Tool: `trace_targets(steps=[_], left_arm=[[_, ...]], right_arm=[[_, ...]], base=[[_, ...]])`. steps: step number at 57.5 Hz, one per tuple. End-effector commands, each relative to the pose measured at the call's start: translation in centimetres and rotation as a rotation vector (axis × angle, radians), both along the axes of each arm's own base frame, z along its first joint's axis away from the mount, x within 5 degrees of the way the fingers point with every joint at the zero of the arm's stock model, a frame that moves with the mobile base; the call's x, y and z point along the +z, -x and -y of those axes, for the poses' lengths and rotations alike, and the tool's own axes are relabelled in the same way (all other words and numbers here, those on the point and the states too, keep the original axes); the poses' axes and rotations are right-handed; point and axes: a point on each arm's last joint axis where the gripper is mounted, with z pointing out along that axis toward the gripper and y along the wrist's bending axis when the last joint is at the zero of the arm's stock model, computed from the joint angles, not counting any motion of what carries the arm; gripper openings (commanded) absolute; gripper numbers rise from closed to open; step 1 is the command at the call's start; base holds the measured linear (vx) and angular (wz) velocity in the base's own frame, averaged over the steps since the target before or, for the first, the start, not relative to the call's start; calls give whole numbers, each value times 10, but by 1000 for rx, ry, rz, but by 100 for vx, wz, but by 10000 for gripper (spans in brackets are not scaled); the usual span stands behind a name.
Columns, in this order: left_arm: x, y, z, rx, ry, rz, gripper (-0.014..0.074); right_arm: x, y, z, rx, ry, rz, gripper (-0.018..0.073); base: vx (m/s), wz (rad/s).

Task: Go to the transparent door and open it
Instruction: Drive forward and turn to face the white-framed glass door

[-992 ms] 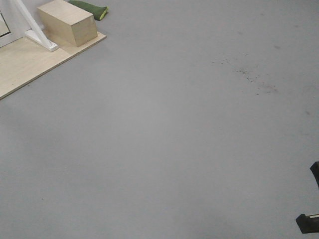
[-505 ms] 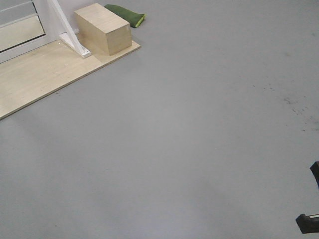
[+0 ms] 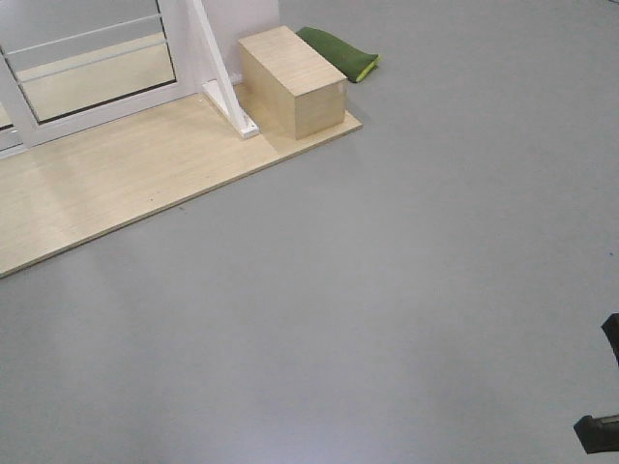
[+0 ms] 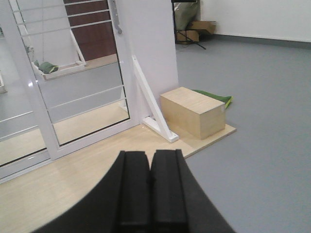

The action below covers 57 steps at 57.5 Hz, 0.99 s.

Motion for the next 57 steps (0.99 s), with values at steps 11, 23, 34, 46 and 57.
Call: trace_targets(steps=[11,23,34,46,57], left_arm=[[-2,-1,0,-4,9,68,4],[-2,-1,0,-4,9,68,4],[-2,-1,0,-4,9,68,4],[-2,-1,0,-4,9,68,4],[-2,-1,0,-4,9,68,4]], right_arm=[[4,0,0,-7,-8,82,-3],[4,0,0,-7,-8,82,-3],[4,0,0,-7,-8,82,-3],[4,0,0,-7,-8,82,-3],[4,0,0,-7,-8,82,-3]], base=[[54,25],[56,14],[55,12],[55,19],[55,29]])
